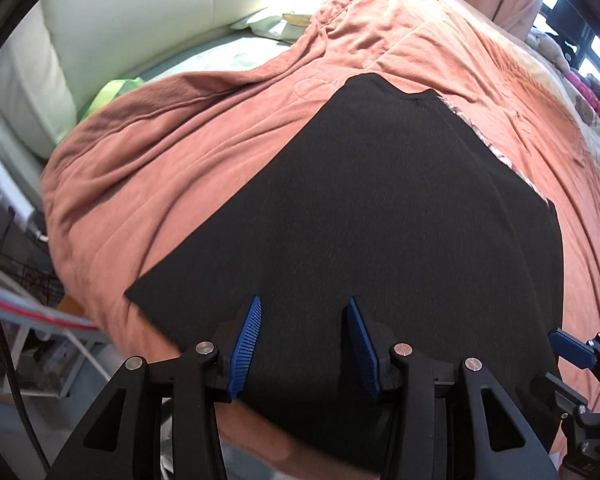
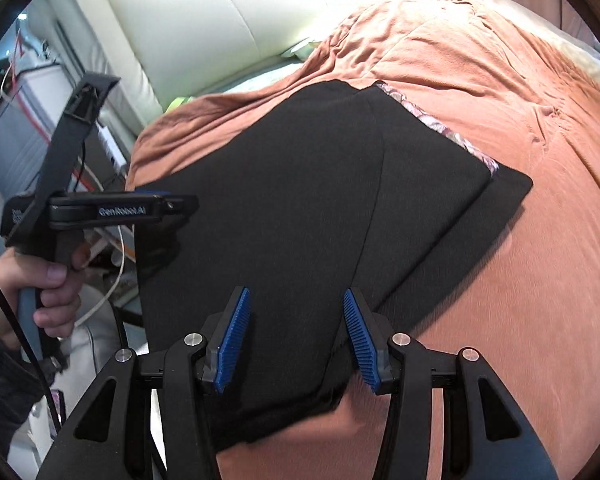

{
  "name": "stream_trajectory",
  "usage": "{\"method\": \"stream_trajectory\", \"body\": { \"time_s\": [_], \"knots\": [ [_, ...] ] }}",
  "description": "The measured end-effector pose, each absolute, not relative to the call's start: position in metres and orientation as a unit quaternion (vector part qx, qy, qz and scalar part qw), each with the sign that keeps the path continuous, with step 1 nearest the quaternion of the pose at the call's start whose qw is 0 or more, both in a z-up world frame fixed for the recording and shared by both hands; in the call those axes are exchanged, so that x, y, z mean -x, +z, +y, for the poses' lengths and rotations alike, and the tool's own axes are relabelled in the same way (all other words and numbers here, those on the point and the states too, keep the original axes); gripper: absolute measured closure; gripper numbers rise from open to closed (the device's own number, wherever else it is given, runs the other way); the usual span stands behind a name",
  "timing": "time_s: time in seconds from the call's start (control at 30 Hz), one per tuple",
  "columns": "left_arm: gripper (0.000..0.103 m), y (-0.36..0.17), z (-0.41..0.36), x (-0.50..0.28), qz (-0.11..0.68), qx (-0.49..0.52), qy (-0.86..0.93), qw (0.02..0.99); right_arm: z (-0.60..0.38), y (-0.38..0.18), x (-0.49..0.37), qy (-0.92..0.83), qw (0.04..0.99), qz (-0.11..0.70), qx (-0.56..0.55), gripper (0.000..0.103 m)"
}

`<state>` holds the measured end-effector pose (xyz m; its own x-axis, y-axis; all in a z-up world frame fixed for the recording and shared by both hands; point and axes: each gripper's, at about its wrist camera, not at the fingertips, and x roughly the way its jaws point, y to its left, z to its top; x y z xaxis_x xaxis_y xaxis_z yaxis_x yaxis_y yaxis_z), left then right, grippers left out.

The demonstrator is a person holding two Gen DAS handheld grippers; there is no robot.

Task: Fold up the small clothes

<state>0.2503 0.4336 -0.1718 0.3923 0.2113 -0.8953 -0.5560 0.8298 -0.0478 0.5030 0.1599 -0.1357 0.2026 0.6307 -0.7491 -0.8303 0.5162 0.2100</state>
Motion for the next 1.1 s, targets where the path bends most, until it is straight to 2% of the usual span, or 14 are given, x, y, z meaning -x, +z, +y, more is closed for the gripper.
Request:
{"method": "stream_trajectory", "body": {
  "time_s": [0.27, 0.6, 1.1],
  "knots": [
    [0.055, -0.172, 0.406, -0.221, 0.498, 0.188, 0.236, 0.813, 0.146, -0.147, -0.485, 0.452, 0.766, 0.435, 0.139, 0.056],
    [0.055, -0.179, 0.367, -0.187, 0.494, 0.211, 0.223, 0.813, 0.118, -0.150, -0.466, 0.442, 0.761, 0.464, 0.098, 0.057],
    [0.055, -0.130, 0.305, -0.126, 0.434, 0.246, 0.214, 0.840, 0.016, -0.094, -0.427, 0.419, 0.801, 0.426, 0.042, 0.056]
  ]
}}
